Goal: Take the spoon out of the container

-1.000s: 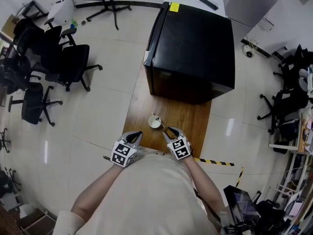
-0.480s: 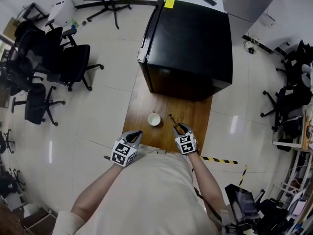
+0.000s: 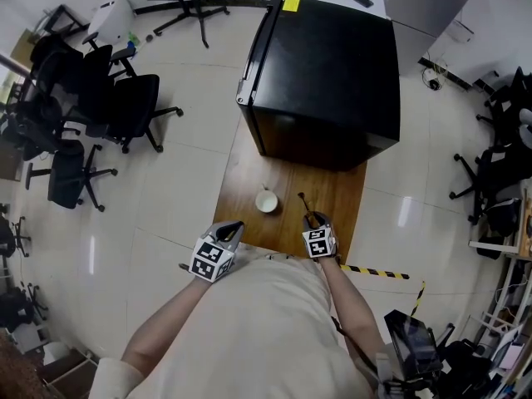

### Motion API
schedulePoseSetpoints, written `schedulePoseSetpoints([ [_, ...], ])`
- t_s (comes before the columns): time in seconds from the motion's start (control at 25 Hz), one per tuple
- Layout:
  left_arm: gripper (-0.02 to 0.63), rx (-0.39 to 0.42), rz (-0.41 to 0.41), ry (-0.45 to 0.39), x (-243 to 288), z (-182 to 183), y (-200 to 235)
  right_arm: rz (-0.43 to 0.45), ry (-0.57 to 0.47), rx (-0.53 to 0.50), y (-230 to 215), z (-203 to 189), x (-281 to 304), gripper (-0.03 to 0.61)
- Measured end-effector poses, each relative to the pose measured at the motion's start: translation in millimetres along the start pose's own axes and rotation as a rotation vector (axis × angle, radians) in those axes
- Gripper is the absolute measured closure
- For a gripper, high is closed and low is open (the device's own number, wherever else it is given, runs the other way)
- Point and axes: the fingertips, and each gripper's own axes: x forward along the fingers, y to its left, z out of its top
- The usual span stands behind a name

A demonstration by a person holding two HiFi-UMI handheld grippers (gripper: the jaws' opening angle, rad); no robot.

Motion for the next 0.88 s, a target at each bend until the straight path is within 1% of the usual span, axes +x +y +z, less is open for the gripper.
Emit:
schedulePoseSetpoints([
  [0.2,0.611,-0.003,0.006,0.003,-0.7,0.4,4.2,-0.009,0.094,-0.027,-0.6,-28.0,14.8,0.449],
  [0.48,0.611,-0.010,0.016,0.008,-2.4,-0.4,8.9,0.015,0.203,0.001,4.9,-54.7,33.9,0.451],
  [0.68,0.611,-0.008,0.014,0.014,-5.9,-0.9,15.4,0.043,0.228,0.043,13.9,-59.2,44.2,0.453],
  [0.84,0.611,-0.010,0.006,0.016,-7.9,-3.3,20.3,0.007,0.279,0.051,10.8,-70.1,46.4,0.452],
  [0.88,0.611,-0.009,0.003,0.017,-8.3,-3.9,21.2,0.002,0.275,0.053,10.4,-67.6,46.1,0.433],
])
